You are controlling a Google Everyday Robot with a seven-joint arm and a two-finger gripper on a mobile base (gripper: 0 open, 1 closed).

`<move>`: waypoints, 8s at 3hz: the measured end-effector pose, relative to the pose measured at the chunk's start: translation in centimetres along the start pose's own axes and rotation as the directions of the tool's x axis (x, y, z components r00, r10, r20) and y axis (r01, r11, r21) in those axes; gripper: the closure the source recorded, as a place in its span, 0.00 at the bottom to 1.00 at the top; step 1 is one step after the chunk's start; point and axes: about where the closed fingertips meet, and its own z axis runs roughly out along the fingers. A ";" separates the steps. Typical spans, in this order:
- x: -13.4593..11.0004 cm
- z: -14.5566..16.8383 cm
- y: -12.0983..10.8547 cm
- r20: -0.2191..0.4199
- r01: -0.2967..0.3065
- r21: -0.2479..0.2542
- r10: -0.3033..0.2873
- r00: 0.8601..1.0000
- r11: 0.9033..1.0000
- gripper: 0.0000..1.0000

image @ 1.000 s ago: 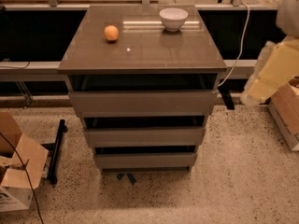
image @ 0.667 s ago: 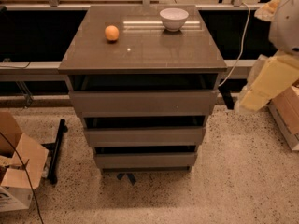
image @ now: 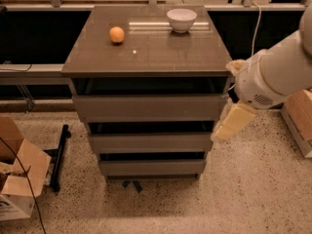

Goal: Open middle drawer

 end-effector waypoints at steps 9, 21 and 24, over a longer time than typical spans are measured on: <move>9.6 27.8 -1.1 0.115 -0.235 -0.166 0.255 0.960 0.958 0.00; 15.3 48.0 -2.6 0.176 -0.387 -0.376 0.475 0.862 0.842 0.83; 16.8 46.6 0.0 0.092 -0.436 -0.385 0.504 0.859 0.813 0.00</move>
Offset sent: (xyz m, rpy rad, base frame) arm 0.0373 0.0055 -0.0538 0.0940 0.0165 0.0412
